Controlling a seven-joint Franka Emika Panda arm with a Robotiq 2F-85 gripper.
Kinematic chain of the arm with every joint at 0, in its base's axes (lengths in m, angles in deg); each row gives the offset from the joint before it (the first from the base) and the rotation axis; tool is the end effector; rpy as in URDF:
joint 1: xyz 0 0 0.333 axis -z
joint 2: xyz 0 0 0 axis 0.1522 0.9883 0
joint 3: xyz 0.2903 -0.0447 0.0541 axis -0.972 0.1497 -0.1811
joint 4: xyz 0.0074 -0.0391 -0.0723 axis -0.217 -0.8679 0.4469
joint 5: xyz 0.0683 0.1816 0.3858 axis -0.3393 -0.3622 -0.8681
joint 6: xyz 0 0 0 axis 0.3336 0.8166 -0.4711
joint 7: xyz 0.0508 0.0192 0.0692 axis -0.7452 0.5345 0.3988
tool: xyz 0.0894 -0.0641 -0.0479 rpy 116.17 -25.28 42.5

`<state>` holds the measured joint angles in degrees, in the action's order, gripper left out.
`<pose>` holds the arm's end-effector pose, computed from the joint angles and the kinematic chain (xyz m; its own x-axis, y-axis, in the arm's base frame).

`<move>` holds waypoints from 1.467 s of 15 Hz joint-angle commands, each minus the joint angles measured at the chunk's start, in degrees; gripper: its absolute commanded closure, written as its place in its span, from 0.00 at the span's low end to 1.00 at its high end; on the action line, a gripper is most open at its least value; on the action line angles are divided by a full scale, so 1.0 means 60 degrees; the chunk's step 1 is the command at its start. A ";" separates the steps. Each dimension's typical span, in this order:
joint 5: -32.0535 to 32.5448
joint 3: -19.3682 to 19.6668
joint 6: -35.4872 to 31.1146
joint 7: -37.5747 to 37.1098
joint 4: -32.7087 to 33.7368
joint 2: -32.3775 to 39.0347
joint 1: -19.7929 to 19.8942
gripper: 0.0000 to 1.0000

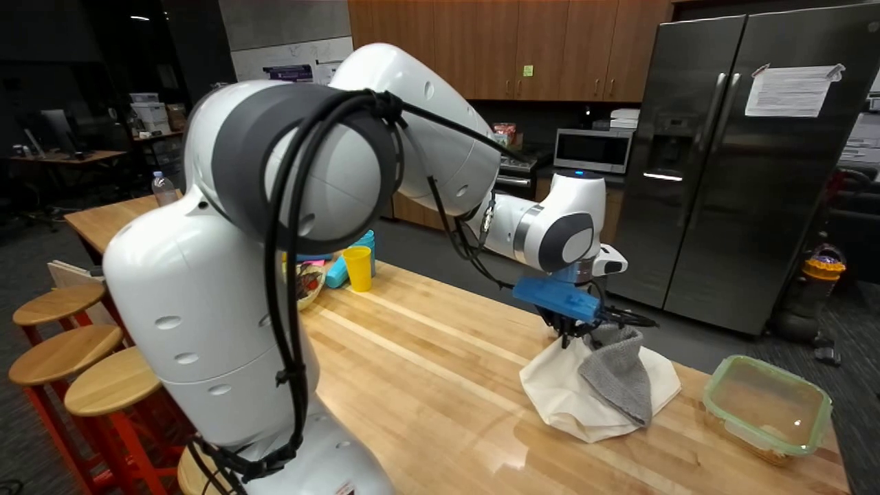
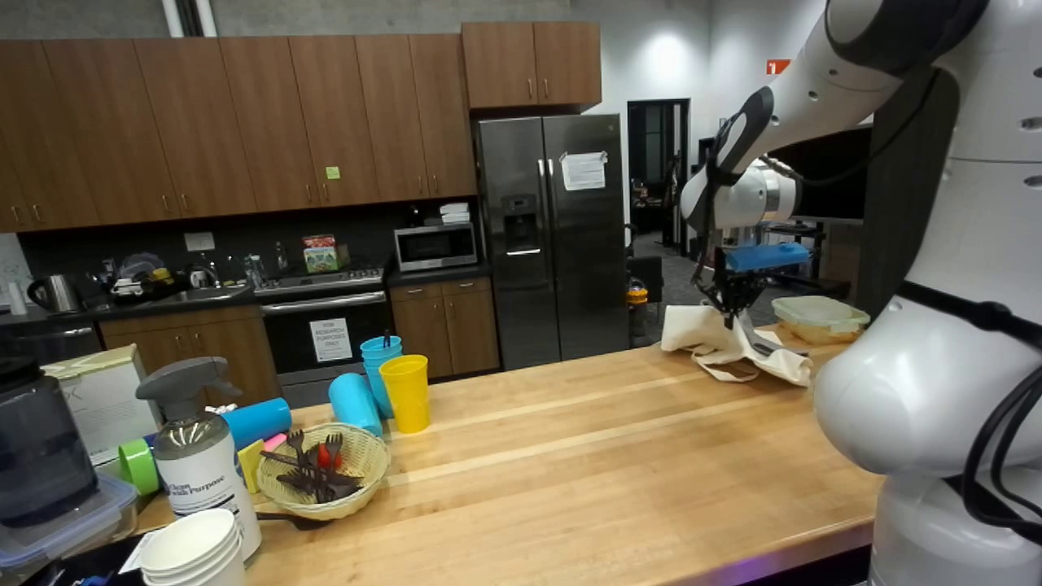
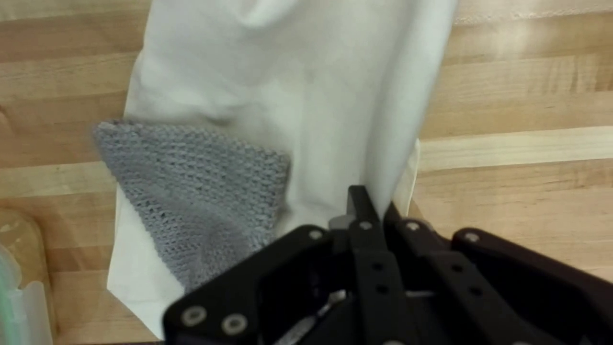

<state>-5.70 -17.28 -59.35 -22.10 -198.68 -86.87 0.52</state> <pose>0.5023 -0.1733 0.3386 0.9843 -0.1489 0.0952 -0.1513 -0.9883 0.0180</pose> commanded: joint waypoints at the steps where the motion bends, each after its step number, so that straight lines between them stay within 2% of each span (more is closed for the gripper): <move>1: -0.0037 -0.0153 -0.0012 -0.0119 -0.0102 -0.0545 -0.0161 0.99; 7: 0.0106 -0.0692 0.0136 -0.0318 -0.0133 -0.1458 -0.0628 0.99; 16: 0.0709 -0.2273 0.0056 -0.0870 -0.0712 -0.2924 -0.1760 0.99; 22: 0.0641 -0.2585 -0.0018 -0.0953 -0.1340 -0.3258 -0.2188 0.99</move>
<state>-2.16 -32.85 -59.16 -27.09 -204.60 -104.28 -11.53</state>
